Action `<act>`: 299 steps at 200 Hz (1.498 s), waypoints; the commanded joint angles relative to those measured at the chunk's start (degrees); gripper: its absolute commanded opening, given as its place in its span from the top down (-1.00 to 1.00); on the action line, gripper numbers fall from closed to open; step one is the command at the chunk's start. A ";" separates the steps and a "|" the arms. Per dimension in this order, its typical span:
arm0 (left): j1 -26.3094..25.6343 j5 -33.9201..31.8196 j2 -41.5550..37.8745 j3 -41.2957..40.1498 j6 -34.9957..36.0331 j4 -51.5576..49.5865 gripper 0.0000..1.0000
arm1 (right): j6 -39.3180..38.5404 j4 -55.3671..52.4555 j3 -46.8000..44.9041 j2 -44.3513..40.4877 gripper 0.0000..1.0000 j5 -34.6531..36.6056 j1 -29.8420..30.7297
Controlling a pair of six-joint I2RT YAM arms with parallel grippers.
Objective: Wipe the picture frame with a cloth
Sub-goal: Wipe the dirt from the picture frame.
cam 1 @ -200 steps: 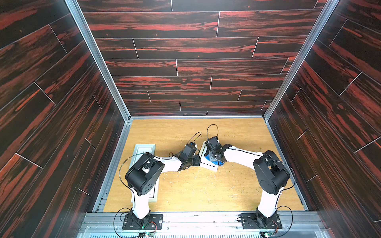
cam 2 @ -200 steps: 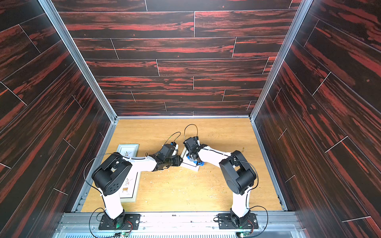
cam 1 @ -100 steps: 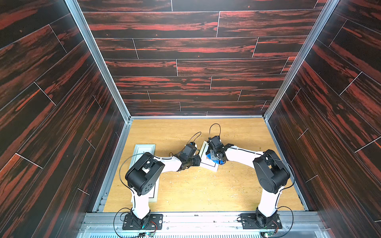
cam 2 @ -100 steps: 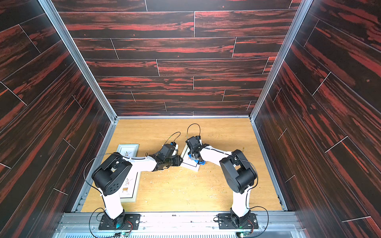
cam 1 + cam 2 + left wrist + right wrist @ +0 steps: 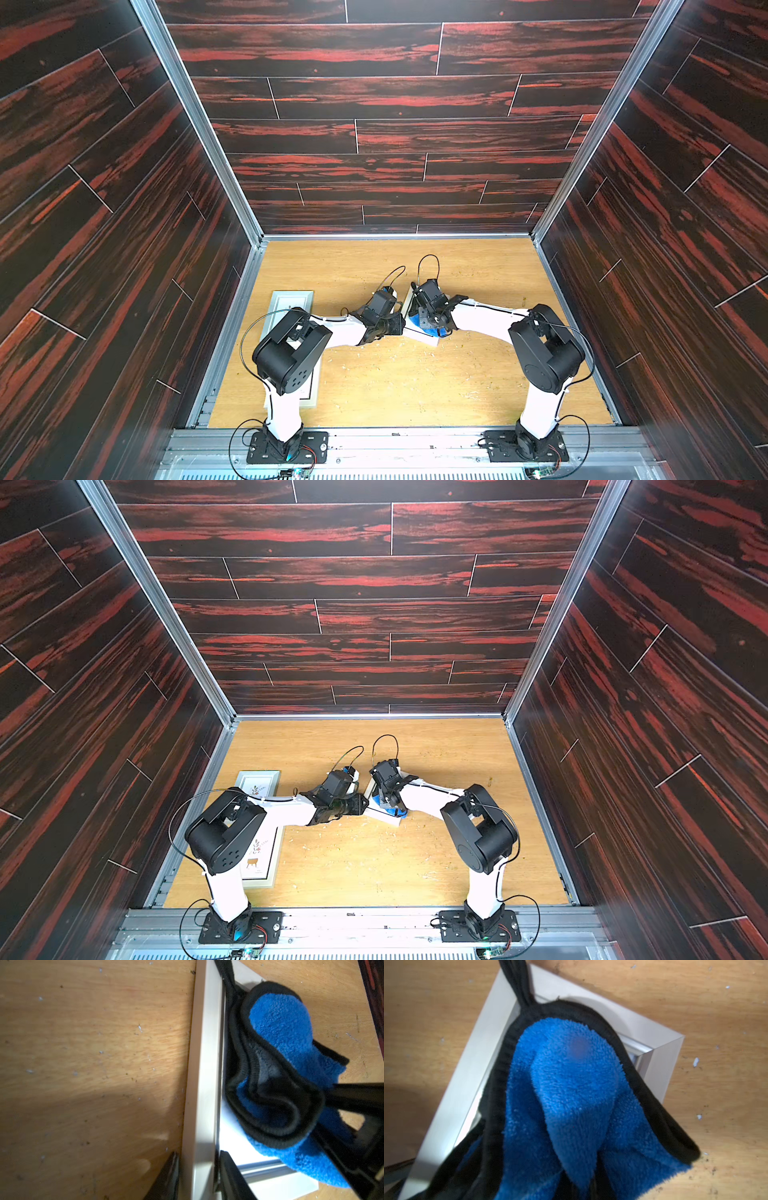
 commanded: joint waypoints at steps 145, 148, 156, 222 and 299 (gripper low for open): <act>0.35 -1.34 2.28 -3.34 -0.43 -9.76 0.27 | -0.51 -0.79 7.72 7.82 1.00 1.72 -4.10; 0.33 -1.33 2.11 -3.33 -0.47 -9.79 0.27 | -0.84 -0.76 8.04 8.04 1.00 1.80 -4.72; 0.34 -1.26 2.24 -3.37 -0.43 -9.71 0.27 | -1.51 -0.74 9.03 8.70 1.00 2.23 -5.92; 0.34 -1.23 2.66 -3.06 -0.60 -9.36 0.27 | -0.66 -0.91 1.24 1.92 1.00 -0.60 -0.44; 0.31 -1.27 2.12 -3.15 -0.52 -9.79 0.28 | -4.27 -2.75 12.05 8.61 1.00 3.07 -6.85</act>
